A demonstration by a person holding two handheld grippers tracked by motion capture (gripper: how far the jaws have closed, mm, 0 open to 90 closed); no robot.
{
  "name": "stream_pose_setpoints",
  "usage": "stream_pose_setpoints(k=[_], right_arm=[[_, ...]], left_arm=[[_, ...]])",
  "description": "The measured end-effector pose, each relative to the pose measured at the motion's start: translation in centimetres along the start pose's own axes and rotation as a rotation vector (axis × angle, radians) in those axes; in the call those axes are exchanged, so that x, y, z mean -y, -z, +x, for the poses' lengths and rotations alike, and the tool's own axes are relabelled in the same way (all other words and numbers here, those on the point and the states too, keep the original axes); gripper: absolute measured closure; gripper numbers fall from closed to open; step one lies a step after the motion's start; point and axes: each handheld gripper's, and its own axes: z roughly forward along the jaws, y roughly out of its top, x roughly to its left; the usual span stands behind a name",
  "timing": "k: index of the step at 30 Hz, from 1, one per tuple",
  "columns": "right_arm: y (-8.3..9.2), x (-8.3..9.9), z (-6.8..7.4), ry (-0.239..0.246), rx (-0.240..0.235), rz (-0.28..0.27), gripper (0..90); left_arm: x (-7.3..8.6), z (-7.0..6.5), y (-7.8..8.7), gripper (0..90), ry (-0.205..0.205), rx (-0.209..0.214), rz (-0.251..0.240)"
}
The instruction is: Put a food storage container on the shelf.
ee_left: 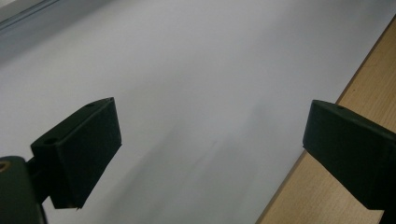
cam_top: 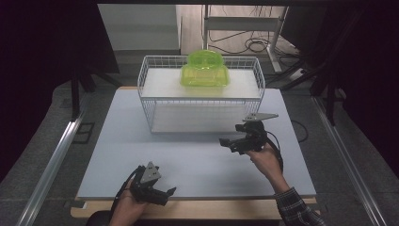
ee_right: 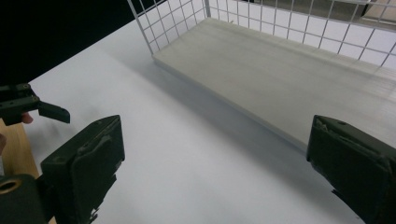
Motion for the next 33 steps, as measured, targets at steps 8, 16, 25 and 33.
stream_pose_setpoints(k=[8, 16, 25, 33], right_arm=[[0.4, 1.6, 0.5, 0.008, 0.014, 0.02, 1.3], [0.9, 3.2, 0.7, 0.022, 0.046, 0.018, 1.3], [1.7, 4.7, 0.7, 0.032, 0.067, 0.021, 1.7], [2.4, 6.0, 0.7, 0.036, 0.08, 0.033, 1.7]], left_arm=[[0.0, 0.0, 0.1, 4.1, 0.005, 0.007, 0.003], [0.0, 0.0, 0.1, 4.3, 0.006, 0.01, 0.006], [0.0, 0.0, 0.1, 4.3, 0.003, 0.001, 0.006], [0.1, 0.0, 0.0, 3.7, -0.017, -0.018, 0.004]])
